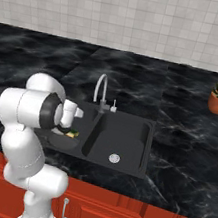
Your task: Pick the pan and sponge and place them into the sink. Then turn on the water.
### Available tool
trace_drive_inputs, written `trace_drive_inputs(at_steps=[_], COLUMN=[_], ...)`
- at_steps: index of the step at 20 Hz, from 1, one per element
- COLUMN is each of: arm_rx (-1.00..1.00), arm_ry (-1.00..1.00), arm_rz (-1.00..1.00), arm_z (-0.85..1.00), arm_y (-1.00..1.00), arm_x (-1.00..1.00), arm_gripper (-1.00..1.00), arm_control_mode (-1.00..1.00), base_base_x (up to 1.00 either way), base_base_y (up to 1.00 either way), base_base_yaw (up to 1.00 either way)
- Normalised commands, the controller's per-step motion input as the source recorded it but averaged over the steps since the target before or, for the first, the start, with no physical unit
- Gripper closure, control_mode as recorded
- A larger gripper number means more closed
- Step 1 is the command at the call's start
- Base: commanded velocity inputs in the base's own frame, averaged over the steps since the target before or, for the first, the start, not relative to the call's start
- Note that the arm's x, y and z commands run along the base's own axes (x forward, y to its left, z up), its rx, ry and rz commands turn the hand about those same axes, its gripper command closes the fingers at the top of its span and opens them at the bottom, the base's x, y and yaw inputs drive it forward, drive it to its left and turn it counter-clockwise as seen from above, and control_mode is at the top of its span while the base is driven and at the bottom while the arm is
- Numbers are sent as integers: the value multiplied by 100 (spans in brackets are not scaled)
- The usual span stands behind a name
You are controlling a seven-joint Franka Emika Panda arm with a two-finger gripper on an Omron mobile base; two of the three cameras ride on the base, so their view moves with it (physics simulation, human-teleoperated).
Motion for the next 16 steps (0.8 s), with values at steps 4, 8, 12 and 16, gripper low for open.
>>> trace_drive_inputs(at_steps=[4,8,12,16], arm_rx=[9,3,0,0], arm_ry=[0,0,0,0], arm_rz=[12,18,19,15], arm_z=[18,1,0,0], arm_y=[-4,-4,-9,-23], arm_x=[-19,-41,-51,-32], arm_gripper=[-100,-100,-100,-100], arm_control_mode=[-100,-100,-100,-100], base_base_x=[0,0,0,0], base_base_y=[0,0,0,0], base_base_yaw=[0,0,0,0])
